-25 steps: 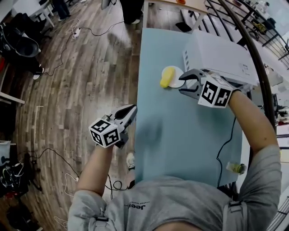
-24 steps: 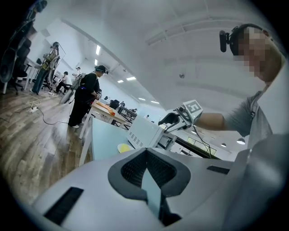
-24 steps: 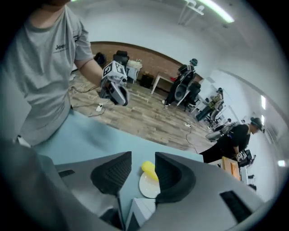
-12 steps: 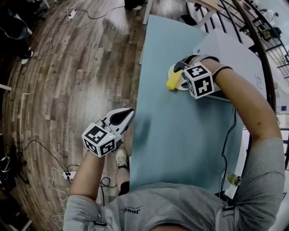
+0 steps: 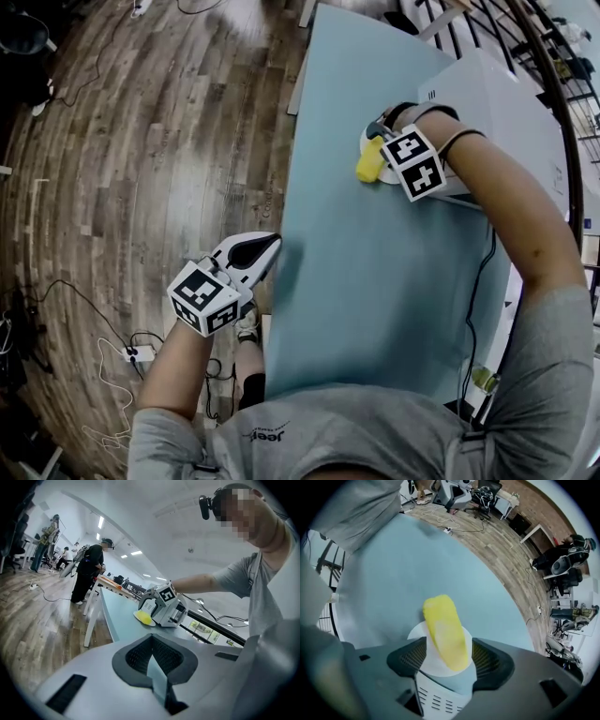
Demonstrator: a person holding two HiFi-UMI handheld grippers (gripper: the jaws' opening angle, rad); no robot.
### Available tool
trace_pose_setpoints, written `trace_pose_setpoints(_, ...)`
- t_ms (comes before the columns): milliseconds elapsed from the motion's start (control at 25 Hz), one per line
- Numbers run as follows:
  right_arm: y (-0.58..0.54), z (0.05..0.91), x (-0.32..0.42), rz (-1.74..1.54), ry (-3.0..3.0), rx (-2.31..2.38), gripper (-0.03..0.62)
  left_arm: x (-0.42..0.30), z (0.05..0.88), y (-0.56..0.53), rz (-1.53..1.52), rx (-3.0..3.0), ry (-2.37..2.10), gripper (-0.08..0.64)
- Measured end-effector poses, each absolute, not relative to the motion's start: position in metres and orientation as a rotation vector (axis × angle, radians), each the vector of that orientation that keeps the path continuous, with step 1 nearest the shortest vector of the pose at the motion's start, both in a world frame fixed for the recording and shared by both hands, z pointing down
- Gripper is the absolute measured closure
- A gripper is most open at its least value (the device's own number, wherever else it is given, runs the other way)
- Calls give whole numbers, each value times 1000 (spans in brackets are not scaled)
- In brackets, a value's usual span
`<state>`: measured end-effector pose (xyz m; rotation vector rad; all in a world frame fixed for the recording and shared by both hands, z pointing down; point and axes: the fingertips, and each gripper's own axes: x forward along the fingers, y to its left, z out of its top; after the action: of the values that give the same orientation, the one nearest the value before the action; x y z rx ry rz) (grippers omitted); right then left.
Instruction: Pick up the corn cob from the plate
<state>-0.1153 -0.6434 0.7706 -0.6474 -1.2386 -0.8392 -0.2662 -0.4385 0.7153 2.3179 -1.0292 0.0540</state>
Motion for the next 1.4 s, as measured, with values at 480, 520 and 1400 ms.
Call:
trace_pose_setpoints(480, -644, 811, -111, -924, -1164, -701, 339, -257, 730, -434, 9, 2288, -1018, 541)
trace_pose_setpoints(520, -644, 810, -111, -919, -1169, -691, 342, -258, 729, -432, 3, 2283, -1016, 541)
trace_pose_setpoints(1400, -595, 690, -184, -589, -1730, -126, 345, -313, 663, -378, -45, 2287, -1066, 541)
